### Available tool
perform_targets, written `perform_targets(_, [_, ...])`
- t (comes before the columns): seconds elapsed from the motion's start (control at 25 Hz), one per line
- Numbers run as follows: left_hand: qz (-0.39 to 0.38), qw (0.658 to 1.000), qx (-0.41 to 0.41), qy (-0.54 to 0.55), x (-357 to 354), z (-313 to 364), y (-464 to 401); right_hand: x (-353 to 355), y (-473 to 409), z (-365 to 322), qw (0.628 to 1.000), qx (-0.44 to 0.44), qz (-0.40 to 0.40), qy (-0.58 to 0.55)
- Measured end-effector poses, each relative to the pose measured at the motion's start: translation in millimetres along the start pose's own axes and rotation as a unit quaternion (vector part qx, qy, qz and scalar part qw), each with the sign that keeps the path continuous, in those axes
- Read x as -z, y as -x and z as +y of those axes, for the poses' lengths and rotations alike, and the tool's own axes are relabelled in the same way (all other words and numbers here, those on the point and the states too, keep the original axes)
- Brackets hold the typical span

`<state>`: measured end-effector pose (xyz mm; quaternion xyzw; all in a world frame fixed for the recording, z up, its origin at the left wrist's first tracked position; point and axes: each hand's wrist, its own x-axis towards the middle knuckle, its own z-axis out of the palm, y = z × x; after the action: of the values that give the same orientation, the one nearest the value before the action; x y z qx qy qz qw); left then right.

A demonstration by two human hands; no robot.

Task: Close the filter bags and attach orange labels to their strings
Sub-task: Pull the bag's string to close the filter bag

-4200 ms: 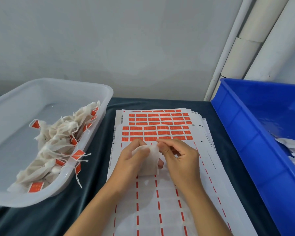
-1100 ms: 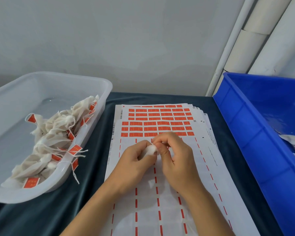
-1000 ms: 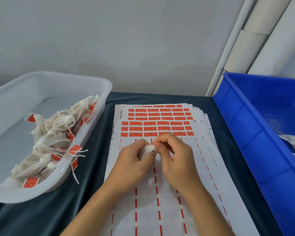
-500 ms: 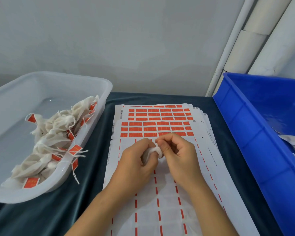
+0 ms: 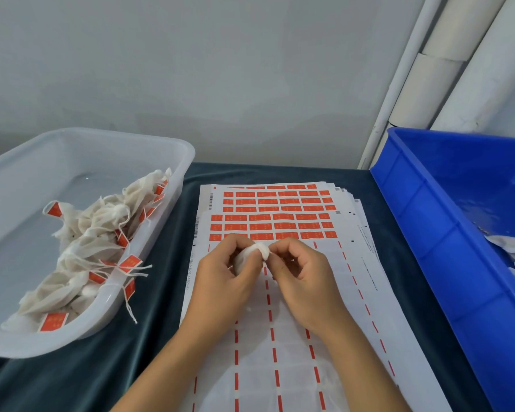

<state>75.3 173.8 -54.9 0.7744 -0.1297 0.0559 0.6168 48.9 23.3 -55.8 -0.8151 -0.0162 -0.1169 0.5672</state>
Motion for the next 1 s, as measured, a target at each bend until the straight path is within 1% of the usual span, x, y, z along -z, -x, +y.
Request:
perform_targets(0.2, [0.002, 0.999, 0.032, 0.022, 3.5, -1.0, -4.3, -3.5, 0.4, 1.8, 0.999, 0.029, -0.01, 0.033])
perform_targets(0.36, [-0.003, 0.999, 0.047, 0.011, 3.1, -2.6, -5.1, -1.4, 0.6, -0.6, 0.998, 0.051, 0.021, 0.016])
perform_targets(0.48, [-0.025, 0.998, 0.048, -0.005, 1.9, -2.2, -3.6, 0.3, 1.3, -4.2, 0.997, 0.072, 0.04, 0.011])
perform_targets(0.64, [-0.059, 0.997, 0.045, -0.007, 2.1, -0.8, -5.6, 0.4, 1.3, -1.6, 0.994, 0.076, 0.069, 0.036])
perform_targets(0.72, [-0.083, 0.996, 0.044, 0.003, 4.4, -0.7, -6.8, 0.2, 1.4, 0.3, 0.993, 0.077, 0.08, 0.043])
perform_targets(0.84, [-0.118, 0.991, 0.051, 0.037, 8.6, 0.7, -7.8, 0.4, 1.1, -0.4, 0.994, 0.072, 0.085, 0.024])
perform_targets(0.92, [-0.126, 0.989, 0.065, 0.053, 10.1, 1.9, -7.9, -1.1, 1.2, -2.2, 0.994, 0.067, 0.091, 0.01])
perform_targets(1.0, [-0.126, 0.987, 0.08, 0.052, 9.9, 2.4, -7.6, -2.9, 0.8, -3.1, 0.99, 0.082, 0.11, 0.038])
